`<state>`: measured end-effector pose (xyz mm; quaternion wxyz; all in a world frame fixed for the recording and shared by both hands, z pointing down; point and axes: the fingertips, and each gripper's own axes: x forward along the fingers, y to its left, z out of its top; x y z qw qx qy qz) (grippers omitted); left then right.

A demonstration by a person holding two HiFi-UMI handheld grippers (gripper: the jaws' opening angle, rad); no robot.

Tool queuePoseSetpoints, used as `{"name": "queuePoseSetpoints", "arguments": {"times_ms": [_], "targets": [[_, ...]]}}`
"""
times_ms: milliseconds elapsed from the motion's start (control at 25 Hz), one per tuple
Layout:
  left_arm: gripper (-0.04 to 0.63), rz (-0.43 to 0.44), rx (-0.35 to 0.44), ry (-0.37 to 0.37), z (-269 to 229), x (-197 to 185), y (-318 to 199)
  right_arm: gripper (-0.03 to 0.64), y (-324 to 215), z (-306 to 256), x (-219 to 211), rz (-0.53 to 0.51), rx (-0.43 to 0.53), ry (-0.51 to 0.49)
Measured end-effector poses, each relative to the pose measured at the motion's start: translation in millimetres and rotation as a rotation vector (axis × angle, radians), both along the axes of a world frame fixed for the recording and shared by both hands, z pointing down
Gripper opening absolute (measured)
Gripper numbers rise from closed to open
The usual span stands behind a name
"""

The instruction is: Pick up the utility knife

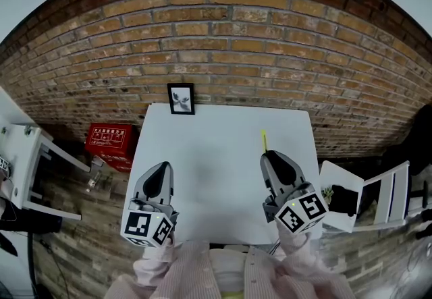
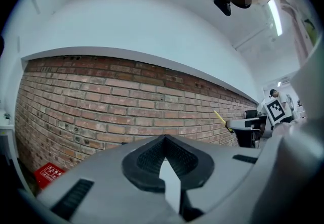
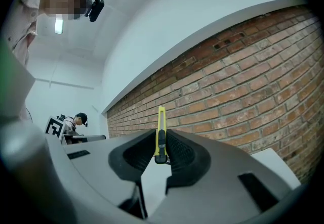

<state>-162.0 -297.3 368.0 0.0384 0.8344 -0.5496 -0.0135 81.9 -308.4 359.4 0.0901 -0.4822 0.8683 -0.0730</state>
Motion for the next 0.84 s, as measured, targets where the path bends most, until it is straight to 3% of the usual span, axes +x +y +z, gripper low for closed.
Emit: {"name": "queuePoseSetpoints", "arguments": {"times_ms": [840], "targets": [[-0.006,-0.021,-0.032,0.014,9.2,-5.4,-2.8,0.067,-2.4,6.0,0.1,0.004,-0.005,0.040]]}}
